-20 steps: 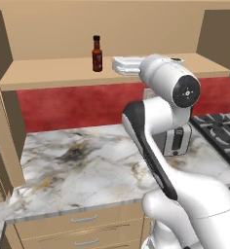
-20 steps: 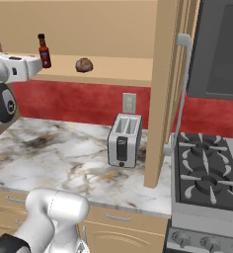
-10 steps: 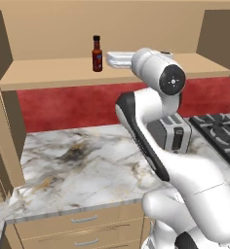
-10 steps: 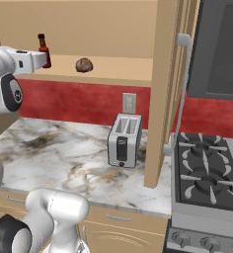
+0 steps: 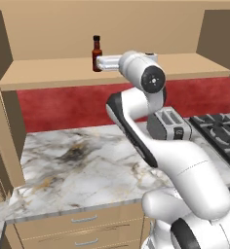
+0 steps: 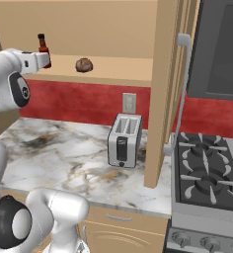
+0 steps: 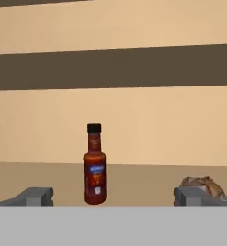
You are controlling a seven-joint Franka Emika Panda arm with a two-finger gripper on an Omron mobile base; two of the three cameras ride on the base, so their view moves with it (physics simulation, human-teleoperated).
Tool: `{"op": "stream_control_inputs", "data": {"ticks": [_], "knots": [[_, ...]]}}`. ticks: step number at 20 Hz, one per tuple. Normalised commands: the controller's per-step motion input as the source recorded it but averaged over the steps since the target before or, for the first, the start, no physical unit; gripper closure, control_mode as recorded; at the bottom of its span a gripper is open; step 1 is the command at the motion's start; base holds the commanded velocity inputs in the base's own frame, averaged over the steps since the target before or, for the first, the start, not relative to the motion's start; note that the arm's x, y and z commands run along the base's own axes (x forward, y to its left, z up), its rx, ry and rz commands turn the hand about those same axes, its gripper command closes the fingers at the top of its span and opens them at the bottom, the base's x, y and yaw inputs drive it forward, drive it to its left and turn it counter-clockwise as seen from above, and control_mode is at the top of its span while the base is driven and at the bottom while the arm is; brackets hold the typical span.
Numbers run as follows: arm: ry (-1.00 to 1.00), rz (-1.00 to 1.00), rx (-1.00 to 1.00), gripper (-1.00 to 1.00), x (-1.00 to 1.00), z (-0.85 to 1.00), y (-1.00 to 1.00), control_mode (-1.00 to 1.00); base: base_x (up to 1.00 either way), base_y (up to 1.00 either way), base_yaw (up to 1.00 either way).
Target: The dining table condiment station is running low on condiment bottle. Refill the condiment station by opening the cabinet and taking the condiment bottle from the cabinet and placing it on the dining table.
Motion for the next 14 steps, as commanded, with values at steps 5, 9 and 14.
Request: {"op": "stream_control_inputs", "data": {"ticks": [5,9,14], "knots": [[0.0,0.0,-0.03,-1.0,0.51,-0.1,0.28,-1.0,0.0,0.0,0.0],[-0.02,0.0,-0.02,-1.0,0.44,-0.07,0.21,-1.0,0.0,0.0,0.0],[0.0,0.0,0.0,-1.0,0.42,0.0,0.11,-1.0,0.0,0.0,0.0]]}}
